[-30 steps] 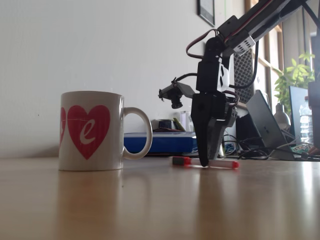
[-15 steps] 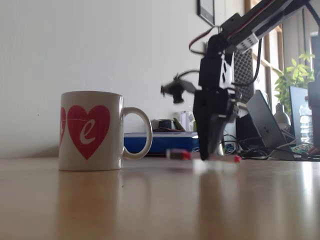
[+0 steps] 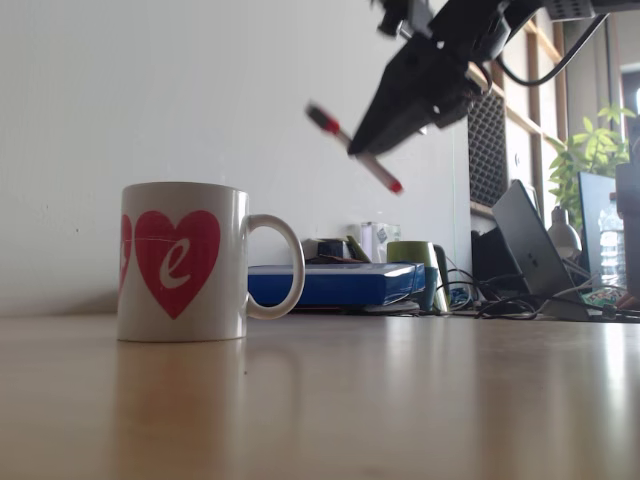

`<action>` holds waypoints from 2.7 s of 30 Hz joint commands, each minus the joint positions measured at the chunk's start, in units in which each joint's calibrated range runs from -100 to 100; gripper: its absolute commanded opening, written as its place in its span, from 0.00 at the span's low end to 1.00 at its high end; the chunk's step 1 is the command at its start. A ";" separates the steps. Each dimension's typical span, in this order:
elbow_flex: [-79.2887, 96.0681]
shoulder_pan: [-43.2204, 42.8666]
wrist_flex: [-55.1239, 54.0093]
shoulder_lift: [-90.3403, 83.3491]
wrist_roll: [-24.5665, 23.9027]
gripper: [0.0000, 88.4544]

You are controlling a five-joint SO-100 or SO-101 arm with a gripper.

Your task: Grab the pen and place it in the cup.

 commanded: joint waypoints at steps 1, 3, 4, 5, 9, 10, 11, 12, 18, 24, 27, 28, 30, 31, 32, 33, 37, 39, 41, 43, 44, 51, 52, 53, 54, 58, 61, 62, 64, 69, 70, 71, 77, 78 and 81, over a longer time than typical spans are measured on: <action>-0.37 -4.28 -6.53 -3.69 0.25 0.01; -0.37 -7.62 -9.97 -3.78 0.30 0.01; -0.37 -9.12 -11.60 -3.36 0.30 0.01; -0.37 -10.37 -13.58 -3.11 0.30 0.01; 1.71 -12.37 -22.78 -1.54 0.30 0.01; 2.44 -12.37 -25.02 -0.79 0.30 0.01; 3.07 -12.21 -27.26 0.37 0.30 0.01; 3.61 -11.96 -29.41 1.62 0.30 0.01; 3.34 -11.87 -39.30 12.41 0.30 0.01; 0.08 -12.54 -47.90 22.86 0.30 0.01; -3.36 -12.62 -48.33 26.68 0.30 0.01; -4.53 -12.62 -48.33 27.68 0.30 0.01; -6.44 -12.62 -48.33 29.25 0.30 0.01; -7.25 -12.62 -48.33 30.00 0.30 0.01; -7.97 -12.62 -48.33 30.83 0.30 0.01; -8.52 -12.62 -48.33 31.74 0.30 0.01; -9.15 -13.46 -48.76 35.06 0.25 0.01; -9.06 -13.62 -49.19 36.22 0.20 0.01; -8.79 -13.71 -49.97 37.30 0.20 0.01; -8.52 -13.71 -50.74 38.38 0.20 0.01; -8.52 -13.71 -50.91 38.80 0.20 0.01; -8.43 -13.37 -51.08 40.62 0.15 0.01; -8.43 -13.29 -51.08 40.87 0.15 0.01; -8.43 -13.12 -51.26 41.20 0.15 0.01; -8.43 -13.04 -51.86 41.45 0.15 0.01; -8.34 -11.96 -56.68 42.61 0.15 0.01; -8.34 -11.79 -60.89 43.28 0.15 0.01; -8.34 -11.79 -61.58 43.69 0.15 0.01; -8.34 -11.79 -62.27 44.44 0.15 0.01; -6.44 -11.79 -65.79 46.18 0.15 0.01; -5.53 -11.79 -67.52 46.35 0.15 0.01; -4.44 -11.79 -69.32 46.43 0.20 0.01; 2.98 -11.62 -76.20 46.02 0.20 0.01; 3.89 -11.54 -76.63 45.85 0.20 0.01; 5.33 -11.20 -77.49 45.77 0.20 0.01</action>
